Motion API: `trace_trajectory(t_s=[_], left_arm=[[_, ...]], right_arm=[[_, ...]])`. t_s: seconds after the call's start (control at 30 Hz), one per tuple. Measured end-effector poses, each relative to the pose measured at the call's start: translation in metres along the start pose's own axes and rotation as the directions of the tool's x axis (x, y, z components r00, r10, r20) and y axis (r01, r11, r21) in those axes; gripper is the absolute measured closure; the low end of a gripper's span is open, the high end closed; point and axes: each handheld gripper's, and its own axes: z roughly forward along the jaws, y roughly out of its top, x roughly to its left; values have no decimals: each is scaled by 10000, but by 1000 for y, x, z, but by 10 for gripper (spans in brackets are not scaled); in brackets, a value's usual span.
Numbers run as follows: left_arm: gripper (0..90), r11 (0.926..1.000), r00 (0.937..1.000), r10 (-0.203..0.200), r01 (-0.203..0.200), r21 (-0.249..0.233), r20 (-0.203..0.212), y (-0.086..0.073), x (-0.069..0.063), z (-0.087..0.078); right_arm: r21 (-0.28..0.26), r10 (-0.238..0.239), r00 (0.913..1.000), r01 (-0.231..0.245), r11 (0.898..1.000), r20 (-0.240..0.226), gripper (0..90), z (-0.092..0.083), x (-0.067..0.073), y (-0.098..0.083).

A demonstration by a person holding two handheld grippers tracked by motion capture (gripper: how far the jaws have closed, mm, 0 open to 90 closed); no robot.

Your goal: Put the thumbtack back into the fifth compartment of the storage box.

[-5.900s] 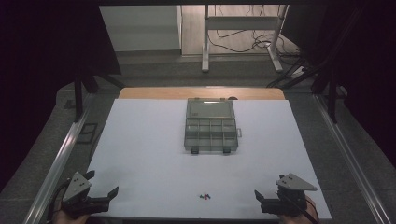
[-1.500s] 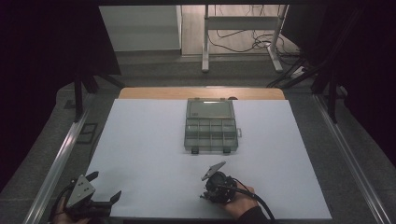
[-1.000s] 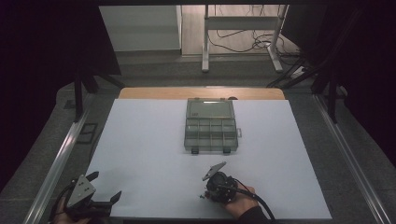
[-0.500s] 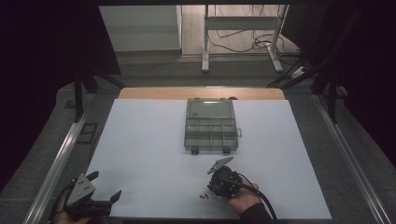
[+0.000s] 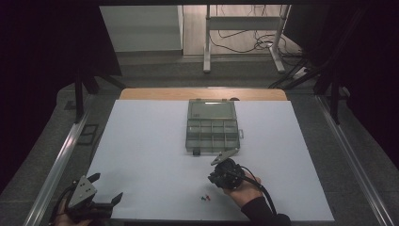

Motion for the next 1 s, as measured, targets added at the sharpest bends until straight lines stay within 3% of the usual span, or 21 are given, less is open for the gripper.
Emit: trace_trajectory(t_s=[1.0], left_arm=[[7,9999,9999,116,-116,38,48,0,0,0]], right_arm=[[-690,466,9989,-460,9966,71,822,6,-25,32]])
